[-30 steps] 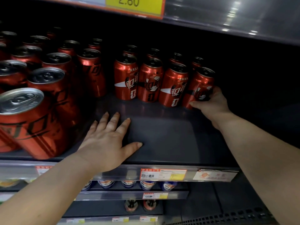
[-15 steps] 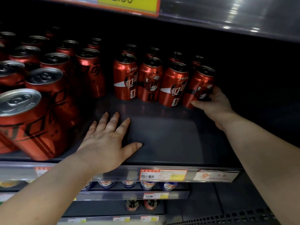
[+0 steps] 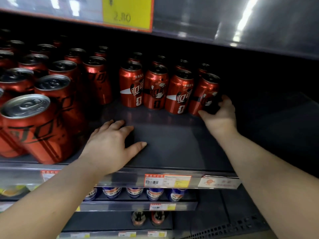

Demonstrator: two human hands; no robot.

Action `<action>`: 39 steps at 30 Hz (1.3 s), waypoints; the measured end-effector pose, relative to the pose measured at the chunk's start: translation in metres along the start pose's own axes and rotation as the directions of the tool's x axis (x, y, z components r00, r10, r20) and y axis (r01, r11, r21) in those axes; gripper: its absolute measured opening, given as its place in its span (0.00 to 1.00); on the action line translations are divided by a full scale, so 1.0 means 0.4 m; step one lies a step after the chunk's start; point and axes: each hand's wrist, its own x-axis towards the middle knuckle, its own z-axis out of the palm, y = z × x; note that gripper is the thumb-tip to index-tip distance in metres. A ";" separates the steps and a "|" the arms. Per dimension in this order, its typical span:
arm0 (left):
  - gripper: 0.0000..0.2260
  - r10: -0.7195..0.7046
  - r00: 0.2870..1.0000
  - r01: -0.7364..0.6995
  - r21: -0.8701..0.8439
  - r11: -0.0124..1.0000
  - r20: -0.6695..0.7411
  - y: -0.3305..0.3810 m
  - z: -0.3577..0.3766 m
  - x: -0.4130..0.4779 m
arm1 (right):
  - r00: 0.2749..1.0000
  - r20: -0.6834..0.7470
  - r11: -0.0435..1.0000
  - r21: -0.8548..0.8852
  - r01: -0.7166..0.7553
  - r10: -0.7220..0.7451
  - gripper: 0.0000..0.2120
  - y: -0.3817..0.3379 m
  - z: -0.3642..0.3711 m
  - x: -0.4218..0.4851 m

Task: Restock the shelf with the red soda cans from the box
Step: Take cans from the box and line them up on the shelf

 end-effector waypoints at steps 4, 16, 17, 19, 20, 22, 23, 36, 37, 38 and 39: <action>0.28 0.015 0.989 -0.014 0.011 1.000 -0.145 0.008 -0.011 -0.037 | 0.982 0.069 0.975 -0.128 0.184 -0.177 0.32 -0.012 -0.028 -0.106; 0.32 -0.108 0.986 0.116 0.060 0.991 -0.124 0.060 -0.196 -0.381 | 0.759 0.561 0.796 -0.266 0.544 -0.331 0.28 -0.141 -0.219 -0.441; 0.32 -0.127 0.986 0.135 0.066 0.989 -0.104 0.053 -0.216 -0.419 | 0.740 0.582 0.787 -0.256 0.561 -0.338 0.28 -0.154 -0.230 -0.467; 0.32 -0.175 0.980 0.182 0.074 0.981 -0.098 0.039 -0.256 -0.494 | 0.706 0.613 0.770 -0.236 0.593 -0.355 0.27 -0.179 -0.246 -0.516; 0.32 -0.220 0.970 0.228 0.077 0.970 -0.099 0.030 -0.275 -0.534 | 0.687 0.629 0.759 -0.226 0.610 -0.364 0.27 -0.193 -0.251 -0.540; 0.33 -0.282 0.952 0.292 0.087 0.952 -0.116 0.001 -0.304 -0.614 | 0.642 0.669 0.738 -0.206 0.643 -0.373 0.27 -0.226 -0.257 -0.592; 0.34 -0.300 0.946 0.311 0.085 0.947 -0.121 -0.017 -0.316 -0.651 | 0.621 0.688 0.728 -0.196 0.657 -0.375 0.27 -0.244 -0.259 -0.621; 0.31 -0.453 0.881 0.467 0.100 0.879 -0.137 -0.433 -0.479 -1.088 | 0.451 0.785 0.593 -0.135 0.794 -0.425 0.26 -0.550 -0.093 -1.065; 0.33 -0.466 0.873 0.481 0.096 0.872 -0.143 -0.489 -0.495 -1.126 | 0.446 0.791 0.600 -0.128 0.790 -0.419 0.26 -0.580 -0.066 -1.115; 0.35 -0.480 0.864 0.497 0.097 0.863 -0.152 -0.544 -0.512 -1.168 | 0.442 0.798 0.605 -0.125 0.786 -0.410 0.27 -0.611 -0.037 -1.165; 0.36 -0.492 0.857 0.509 0.103 0.854 -0.154 -0.596 -0.532 -1.208 | 0.439 0.802 0.605 -0.124 0.786 -0.405 0.27 -0.642 -0.008 -1.214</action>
